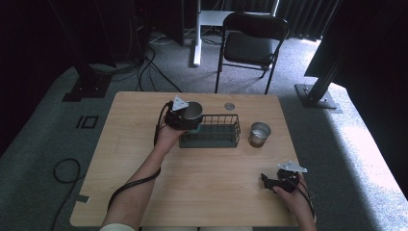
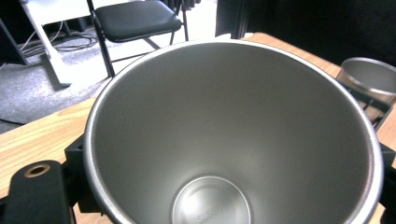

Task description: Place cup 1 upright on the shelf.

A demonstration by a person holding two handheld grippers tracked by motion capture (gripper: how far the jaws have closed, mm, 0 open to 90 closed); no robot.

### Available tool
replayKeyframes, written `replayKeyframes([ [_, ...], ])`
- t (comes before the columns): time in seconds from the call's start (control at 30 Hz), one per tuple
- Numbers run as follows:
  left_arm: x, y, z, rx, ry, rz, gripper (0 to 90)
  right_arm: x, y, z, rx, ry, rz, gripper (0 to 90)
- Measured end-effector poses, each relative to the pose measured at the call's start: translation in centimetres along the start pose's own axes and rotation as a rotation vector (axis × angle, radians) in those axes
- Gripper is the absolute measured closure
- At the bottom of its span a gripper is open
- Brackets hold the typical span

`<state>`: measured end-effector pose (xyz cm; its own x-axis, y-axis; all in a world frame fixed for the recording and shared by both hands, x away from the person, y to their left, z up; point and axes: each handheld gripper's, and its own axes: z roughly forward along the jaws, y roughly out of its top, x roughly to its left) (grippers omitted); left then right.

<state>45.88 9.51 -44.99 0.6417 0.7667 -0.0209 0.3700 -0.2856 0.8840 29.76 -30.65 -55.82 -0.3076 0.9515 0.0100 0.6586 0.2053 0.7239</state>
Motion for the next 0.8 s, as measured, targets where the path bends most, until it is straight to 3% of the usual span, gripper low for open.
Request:
replayKeyframes([
  [0.23, 0.01, -0.63, 0.43, 0.025, -0.023, 0.011, 14.1, 0.0, 0.0, 0.0, 0.0, 0.0, 0.0, 11.7],
  [0.47, -0.16, -0.96, 0.62, 0.031, -0.017, 0.036, 14.1, 0.0, 0.0, 0.0, 0.0, 0.0, 0.0, 11.7],
  [0.67, 0.04, -1.0, 0.47, 0.026, -0.012, 0.01, 13.3, 0.0, 0.0, 0.0, 0.0, 0.0, 0.0, 11.7],
  [0.7, -0.02, -0.96, 0.62, 0.037, 0.009, 0.005, 11.3, 0.0, 0.0, 0.0, 0.0, 0.0, 0.0, 11.7],
  [0.77, -0.02, -0.9, 0.75, 0.061, -0.019, 0.006, 0.7, 0.0, 0.0, 0.0, 0.0, 0.0, 0.0, 11.7],
  [0.8, -0.05, -0.85, 0.71, 0.064, -0.025, 0.008, 0.5, 0.0, 0.0, 0.0, 0.0, 0.0, 0.0, 11.7],
])
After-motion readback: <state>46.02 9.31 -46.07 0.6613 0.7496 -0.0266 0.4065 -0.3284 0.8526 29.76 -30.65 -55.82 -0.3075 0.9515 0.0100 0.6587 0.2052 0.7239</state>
